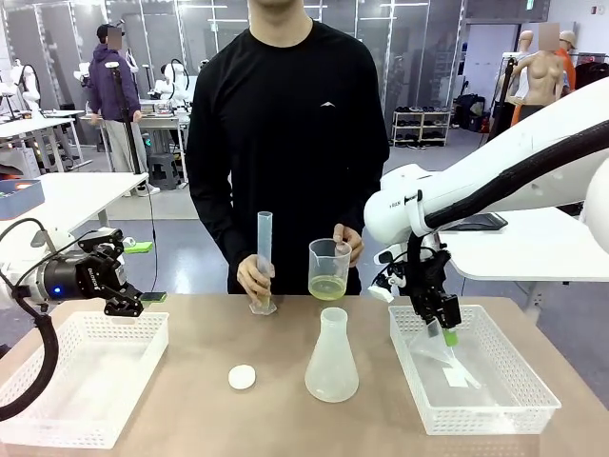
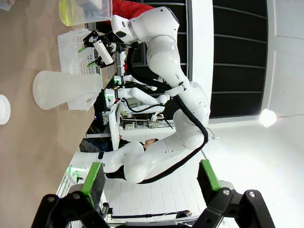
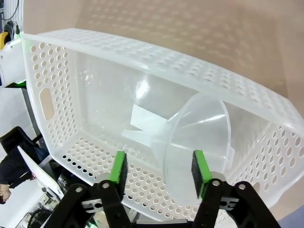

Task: Prepare the solutions needed for the experiment.
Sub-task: Pick up the Plastic Funnel and insert it into the Big flask.

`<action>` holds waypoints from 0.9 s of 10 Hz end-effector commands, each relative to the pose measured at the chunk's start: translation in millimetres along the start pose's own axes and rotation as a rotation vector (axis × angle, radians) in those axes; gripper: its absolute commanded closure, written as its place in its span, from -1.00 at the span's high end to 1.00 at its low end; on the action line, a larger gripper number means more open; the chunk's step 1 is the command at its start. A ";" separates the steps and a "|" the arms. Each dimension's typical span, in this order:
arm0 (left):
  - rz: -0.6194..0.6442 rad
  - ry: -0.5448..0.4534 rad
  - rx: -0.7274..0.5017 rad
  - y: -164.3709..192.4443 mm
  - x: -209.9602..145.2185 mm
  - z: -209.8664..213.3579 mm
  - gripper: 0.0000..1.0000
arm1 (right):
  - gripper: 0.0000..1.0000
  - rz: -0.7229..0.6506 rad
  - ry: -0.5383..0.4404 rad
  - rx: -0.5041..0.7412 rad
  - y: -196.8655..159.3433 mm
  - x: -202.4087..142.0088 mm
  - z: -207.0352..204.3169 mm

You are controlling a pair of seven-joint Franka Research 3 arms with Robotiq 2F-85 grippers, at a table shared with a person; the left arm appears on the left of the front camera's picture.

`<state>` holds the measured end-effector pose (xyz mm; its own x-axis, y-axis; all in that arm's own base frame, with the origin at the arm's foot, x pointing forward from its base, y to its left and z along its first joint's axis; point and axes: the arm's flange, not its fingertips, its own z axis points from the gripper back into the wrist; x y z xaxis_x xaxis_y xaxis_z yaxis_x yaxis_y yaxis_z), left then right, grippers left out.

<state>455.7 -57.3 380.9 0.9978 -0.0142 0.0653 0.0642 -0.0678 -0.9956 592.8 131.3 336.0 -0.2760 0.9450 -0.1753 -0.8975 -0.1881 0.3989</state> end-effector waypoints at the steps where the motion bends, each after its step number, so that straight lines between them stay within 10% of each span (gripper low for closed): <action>1: -0.002 0.007 -0.003 -1.3 -0.2 0.6 1.00 | 0.07 -0.021 0.019 0.013 -6.5 -1.5 5.9; 6: -0.002 0.007 -0.003 -1.3 -0.2 0.6 1.00 | -0.92 -0.023 0.025 0.005 -10.9 -3.8 5.4; 9: -0.002 0.007 -0.003 -1.3 -0.2 0.6 1.00 | -1.00 -0.039 0.006 0.001 -8.5 -3.9 5.1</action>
<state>455.7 -57.3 380.9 0.9978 -0.0142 0.0653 0.0642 -0.0678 -0.9956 601.7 129.1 341.4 -0.2735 0.9429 -0.1902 -0.8976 -0.1791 0.4028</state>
